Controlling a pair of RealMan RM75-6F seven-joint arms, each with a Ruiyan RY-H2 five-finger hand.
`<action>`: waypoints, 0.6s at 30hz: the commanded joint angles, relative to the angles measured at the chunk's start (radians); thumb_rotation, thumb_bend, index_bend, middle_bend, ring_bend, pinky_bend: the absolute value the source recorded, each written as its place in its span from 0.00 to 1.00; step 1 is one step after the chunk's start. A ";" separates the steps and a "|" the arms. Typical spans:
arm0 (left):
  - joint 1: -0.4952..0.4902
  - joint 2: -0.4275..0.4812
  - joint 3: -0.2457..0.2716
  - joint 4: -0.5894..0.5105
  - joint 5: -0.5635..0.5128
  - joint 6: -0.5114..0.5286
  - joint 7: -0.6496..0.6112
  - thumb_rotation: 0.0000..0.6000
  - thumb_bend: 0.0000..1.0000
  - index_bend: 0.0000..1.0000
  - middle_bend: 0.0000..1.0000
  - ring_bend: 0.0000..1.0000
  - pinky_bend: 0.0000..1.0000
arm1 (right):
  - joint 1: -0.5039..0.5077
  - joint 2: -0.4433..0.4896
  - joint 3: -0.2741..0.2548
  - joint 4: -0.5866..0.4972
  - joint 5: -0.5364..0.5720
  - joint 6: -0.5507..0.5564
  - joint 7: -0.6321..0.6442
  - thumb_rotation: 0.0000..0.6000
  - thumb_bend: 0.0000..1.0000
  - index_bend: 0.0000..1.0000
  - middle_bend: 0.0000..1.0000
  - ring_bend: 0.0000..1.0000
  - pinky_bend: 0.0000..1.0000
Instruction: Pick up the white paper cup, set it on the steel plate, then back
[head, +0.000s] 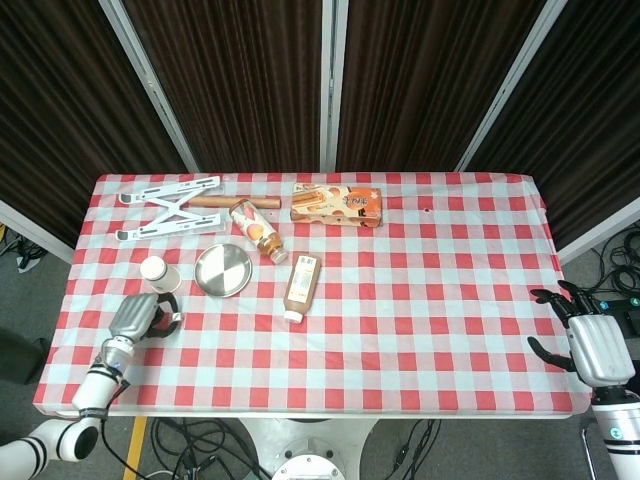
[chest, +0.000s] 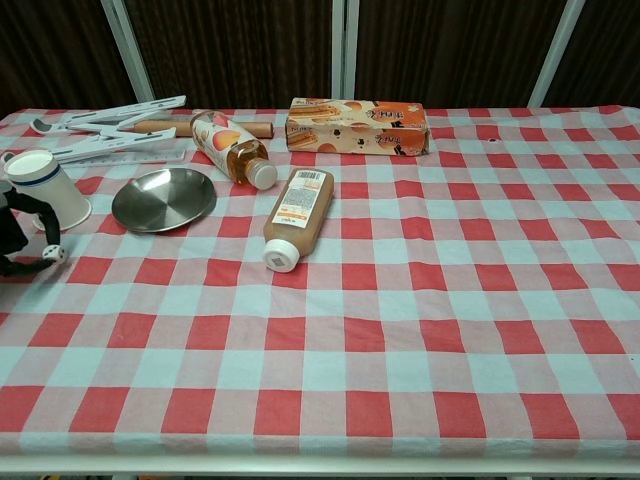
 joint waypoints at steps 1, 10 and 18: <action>-0.029 0.030 -0.016 -0.070 0.028 0.010 0.001 1.00 0.41 0.61 0.99 0.93 0.96 | 0.000 -0.002 -0.002 0.004 -0.002 -0.001 0.005 1.00 0.14 0.24 0.34 0.13 0.18; -0.177 -0.016 -0.116 -0.041 -0.056 -0.099 0.109 1.00 0.42 0.60 0.99 0.93 0.96 | -0.009 -0.001 -0.003 0.020 -0.005 0.015 0.027 1.00 0.14 0.24 0.34 0.14 0.19; -0.278 -0.111 -0.160 0.101 -0.243 -0.209 0.279 1.00 0.42 0.56 0.99 0.93 0.96 | -0.018 -0.002 -0.005 0.035 -0.002 0.025 0.047 1.00 0.14 0.24 0.34 0.14 0.19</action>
